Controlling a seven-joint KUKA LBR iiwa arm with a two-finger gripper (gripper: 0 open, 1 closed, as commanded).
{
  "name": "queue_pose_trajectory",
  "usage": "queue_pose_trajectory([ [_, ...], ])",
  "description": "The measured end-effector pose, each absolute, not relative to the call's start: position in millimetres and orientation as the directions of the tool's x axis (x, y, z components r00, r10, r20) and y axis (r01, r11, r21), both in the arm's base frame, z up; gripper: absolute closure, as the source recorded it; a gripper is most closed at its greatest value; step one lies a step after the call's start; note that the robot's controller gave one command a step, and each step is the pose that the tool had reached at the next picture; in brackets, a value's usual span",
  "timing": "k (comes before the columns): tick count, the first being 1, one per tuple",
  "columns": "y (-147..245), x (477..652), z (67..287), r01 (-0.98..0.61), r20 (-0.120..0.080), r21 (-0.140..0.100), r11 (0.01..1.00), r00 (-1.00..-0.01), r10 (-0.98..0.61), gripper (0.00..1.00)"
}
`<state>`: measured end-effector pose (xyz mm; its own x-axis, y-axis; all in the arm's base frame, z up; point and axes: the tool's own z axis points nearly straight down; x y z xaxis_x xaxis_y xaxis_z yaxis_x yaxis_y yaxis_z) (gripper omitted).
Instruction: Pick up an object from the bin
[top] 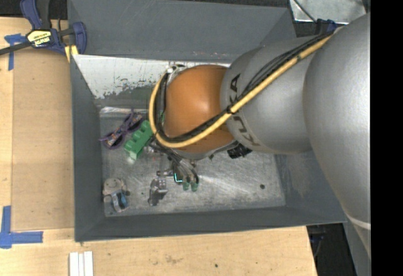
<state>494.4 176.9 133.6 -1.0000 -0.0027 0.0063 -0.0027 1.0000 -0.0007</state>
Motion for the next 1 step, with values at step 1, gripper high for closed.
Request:
queue_pose_trajectory([
  [1, 176.3, 496.7, 137.5, -0.001, -0.001, 0.001, 1.0, -1.0, -0.001, 0.0],
])
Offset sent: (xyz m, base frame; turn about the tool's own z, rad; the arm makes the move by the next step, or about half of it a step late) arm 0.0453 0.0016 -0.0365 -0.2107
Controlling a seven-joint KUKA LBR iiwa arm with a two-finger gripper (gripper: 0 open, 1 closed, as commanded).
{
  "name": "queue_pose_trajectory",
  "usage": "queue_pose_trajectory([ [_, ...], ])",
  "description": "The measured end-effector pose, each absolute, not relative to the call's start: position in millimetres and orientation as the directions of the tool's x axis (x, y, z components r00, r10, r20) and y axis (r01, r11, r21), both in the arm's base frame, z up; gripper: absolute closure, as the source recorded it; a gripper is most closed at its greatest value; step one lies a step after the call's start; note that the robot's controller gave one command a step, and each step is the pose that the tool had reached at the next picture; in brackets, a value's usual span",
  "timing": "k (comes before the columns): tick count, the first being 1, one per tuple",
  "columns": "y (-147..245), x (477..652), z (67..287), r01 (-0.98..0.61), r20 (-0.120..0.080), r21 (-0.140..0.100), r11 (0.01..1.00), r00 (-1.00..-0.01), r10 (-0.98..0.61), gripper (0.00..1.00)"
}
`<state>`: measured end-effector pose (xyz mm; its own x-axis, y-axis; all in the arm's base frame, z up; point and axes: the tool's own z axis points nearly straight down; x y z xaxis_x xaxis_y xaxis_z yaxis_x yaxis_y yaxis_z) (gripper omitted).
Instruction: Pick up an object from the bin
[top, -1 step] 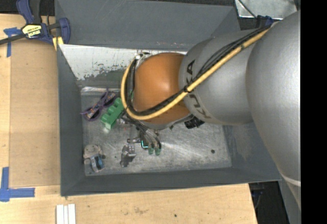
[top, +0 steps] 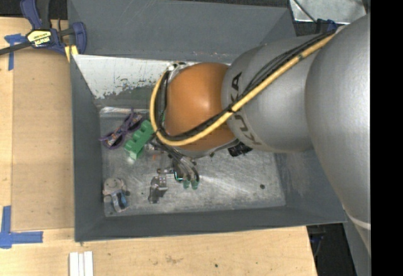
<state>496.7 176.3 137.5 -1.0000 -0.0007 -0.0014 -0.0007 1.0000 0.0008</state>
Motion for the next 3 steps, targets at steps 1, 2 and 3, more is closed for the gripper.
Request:
queue_pose_trajectory([
  [1, 178, 516.4, 122, -0.098, -0.005, 0.001, 0.995, -0.995, -0.098, 0.0],
  [2, 208, 533.8, 128, -0.122, -0.001, 0.001, 0.993, -0.993, -0.122, 0.0],
  [3, 223, 547.9, 123, 0.052, -0.005, 0.003, 0.999, -0.999, 0.052, 0.0],
])
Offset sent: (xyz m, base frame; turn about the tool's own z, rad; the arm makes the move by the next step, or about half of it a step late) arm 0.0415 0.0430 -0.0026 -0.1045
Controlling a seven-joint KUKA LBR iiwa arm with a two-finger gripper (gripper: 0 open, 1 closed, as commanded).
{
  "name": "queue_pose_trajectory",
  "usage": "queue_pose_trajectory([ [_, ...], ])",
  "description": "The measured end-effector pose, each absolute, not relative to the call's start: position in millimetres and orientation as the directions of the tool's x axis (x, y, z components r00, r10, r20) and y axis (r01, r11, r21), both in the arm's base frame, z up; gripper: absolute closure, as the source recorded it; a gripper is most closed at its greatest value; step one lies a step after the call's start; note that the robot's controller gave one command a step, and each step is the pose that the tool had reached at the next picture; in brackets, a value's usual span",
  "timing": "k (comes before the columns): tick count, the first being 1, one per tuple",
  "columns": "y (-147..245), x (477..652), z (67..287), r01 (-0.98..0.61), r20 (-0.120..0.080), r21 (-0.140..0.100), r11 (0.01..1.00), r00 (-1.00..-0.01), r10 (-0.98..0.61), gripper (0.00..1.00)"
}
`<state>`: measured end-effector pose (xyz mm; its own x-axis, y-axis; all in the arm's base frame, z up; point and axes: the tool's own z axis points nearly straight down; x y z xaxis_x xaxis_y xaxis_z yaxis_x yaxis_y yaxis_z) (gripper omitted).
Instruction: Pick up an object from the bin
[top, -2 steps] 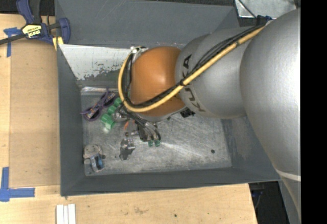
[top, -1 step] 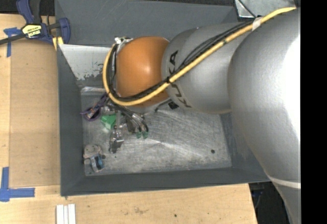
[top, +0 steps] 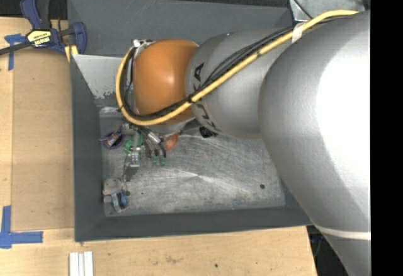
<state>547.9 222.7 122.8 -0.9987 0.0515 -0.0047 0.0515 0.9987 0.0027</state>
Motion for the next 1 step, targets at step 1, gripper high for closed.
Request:
queue_pose_trajectory([
  [1, 213.4, 586.3, 108.9, 0.038, -0.004, 0.002, 0.999, -0.999, 0.038, 0.0],
])
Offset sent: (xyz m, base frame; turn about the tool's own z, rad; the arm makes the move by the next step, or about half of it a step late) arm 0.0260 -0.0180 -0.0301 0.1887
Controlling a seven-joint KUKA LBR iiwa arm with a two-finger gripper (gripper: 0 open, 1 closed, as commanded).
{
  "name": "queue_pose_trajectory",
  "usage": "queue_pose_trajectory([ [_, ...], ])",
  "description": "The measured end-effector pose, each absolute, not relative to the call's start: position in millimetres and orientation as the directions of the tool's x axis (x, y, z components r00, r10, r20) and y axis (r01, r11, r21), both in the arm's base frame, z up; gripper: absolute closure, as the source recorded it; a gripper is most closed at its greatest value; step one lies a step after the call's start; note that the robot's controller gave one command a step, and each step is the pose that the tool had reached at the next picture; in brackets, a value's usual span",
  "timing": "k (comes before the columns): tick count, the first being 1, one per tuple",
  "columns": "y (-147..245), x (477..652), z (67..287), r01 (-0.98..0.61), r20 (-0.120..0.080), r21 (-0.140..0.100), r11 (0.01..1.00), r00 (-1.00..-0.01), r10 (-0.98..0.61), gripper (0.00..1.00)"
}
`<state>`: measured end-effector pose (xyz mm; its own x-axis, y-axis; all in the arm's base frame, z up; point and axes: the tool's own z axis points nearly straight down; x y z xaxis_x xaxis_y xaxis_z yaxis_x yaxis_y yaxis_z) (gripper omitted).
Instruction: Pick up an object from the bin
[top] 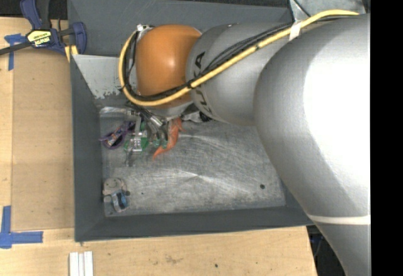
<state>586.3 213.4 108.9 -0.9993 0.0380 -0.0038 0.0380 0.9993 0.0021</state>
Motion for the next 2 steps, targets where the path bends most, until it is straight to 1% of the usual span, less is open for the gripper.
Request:
queue_pose_trajectory([
  [1, 210, 596.6, 106, 0.034, -0.004, 0.002, 0.999, -0.999, 0.034, 0.0],
  [2, 158, 592.0, 83, 0.073, -0.006, 0.002, 0.997, -0.997, 0.073, 1.0],
])
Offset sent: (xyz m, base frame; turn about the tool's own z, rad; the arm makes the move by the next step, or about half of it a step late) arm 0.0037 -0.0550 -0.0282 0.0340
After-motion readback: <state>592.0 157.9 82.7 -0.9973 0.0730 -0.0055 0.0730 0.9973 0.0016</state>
